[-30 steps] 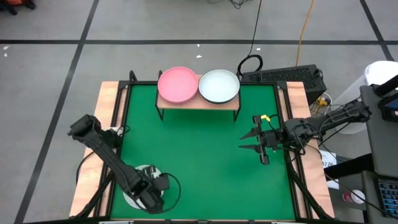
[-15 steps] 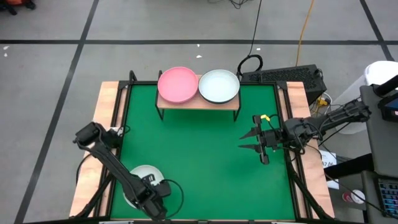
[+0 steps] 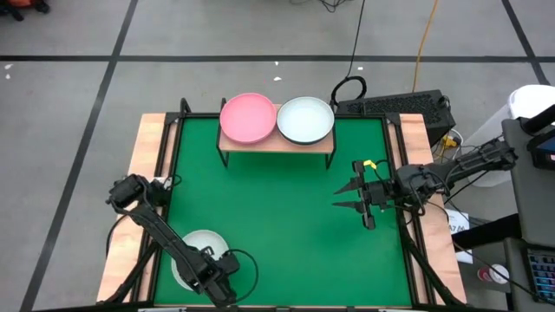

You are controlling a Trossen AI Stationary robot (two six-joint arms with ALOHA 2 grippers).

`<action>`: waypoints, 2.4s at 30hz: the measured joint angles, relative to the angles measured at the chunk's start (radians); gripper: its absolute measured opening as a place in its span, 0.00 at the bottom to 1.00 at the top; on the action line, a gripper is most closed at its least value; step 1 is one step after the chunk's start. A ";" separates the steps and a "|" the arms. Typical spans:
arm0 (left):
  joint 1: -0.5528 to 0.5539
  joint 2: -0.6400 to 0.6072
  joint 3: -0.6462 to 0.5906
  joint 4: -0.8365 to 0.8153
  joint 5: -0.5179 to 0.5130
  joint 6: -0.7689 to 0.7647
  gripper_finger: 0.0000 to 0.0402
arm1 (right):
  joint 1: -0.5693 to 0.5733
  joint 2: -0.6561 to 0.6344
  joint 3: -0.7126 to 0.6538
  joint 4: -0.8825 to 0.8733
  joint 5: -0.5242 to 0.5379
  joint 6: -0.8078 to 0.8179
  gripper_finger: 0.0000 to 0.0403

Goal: Place and stack plates onto a shelf
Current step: Stack the white plate on the light pink plate on the shelf

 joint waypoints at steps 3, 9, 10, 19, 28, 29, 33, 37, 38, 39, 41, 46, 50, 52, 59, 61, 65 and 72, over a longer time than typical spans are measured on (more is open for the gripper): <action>-0.005 0.008 0.000 0.003 -0.001 0.000 0.20 | 0.000 0.000 0.000 -0.002 0.000 0.003 0.26; -0.009 0.060 0.001 0.003 0.001 -0.001 0.20 | 0.000 0.000 0.000 -0.004 0.000 0.010 0.26; -0.009 0.071 0.001 0.003 0.008 0.001 0.20 | 0.000 0.000 0.000 -0.004 0.000 0.010 0.26; -0.003 0.085 0.004 -0.004 0.025 0.093 0.16 | 0.000 0.000 0.000 -0.004 0.000 0.009 0.26; 0.050 0.019 0.024 -0.128 -0.016 0.187 0.02 | 0.000 0.000 0.000 -0.003 0.000 -0.001 0.26; 0.058 0.000 0.037 -0.160 -0.034 0.193 0.02 | 0.000 0.000 0.000 -0.003 0.000 -0.001 0.26; 0.089 -0.067 0.116 -0.280 -0.127 0.268 0.02 | 0.000 0.000 0.000 -0.007 0.000 -0.001 0.26; 0.132 -0.129 0.222 -0.412 -0.299 0.396 0.02 | 0.000 0.000 0.000 -0.009 0.000 -0.001 0.26; 0.145 -0.143 0.250 -0.441 -0.352 0.439 0.02 | 0.000 0.000 0.000 -0.009 0.000 -0.001 0.26; 0.158 -0.157 0.274 -0.475 -0.404 0.482 0.02 | 0.000 0.000 0.000 -0.009 0.000 -0.001 0.26; 0.192 -0.178 0.310 -0.521 -0.495 0.587 0.02 | 0.000 0.000 0.000 -0.009 0.000 -0.004 0.26; 0.318 -0.244 0.342 -0.527 -0.646 0.950 0.02 | 0.000 0.000 0.000 -0.009 0.000 -0.003 0.26; 0.484 -0.269 0.342 -0.522 -0.666 1.236 0.02 | 0.000 0.000 0.000 -0.009 0.000 -0.002 0.26; 0.579 -0.274 0.342 -0.521 -0.661 1.355 0.02 | 0.000 0.000 0.000 -0.010 0.000 -0.002 0.26; 0.912 -0.274 0.342 -0.500 -0.534 1.629 0.02 | 0.000 0.000 0.001 -0.010 0.000 -0.001 0.26; 0.988 -0.274 0.342 -0.476 -0.483 1.667 0.02 | 0.000 0.000 0.001 -0.010 0.000 -0.002 0.26; 1.082 -0.274 0.342 -0.435 -0.363 1.714 0.02 | 0.000 0.000 0.001 -0.010 0.000 -0.002 0.26; 1.109 -0.274 0.342 -0.395 -0.348 1.732 0.08 | 0.000 0.000 0.001 -0.010 0.000 -0.002 0.26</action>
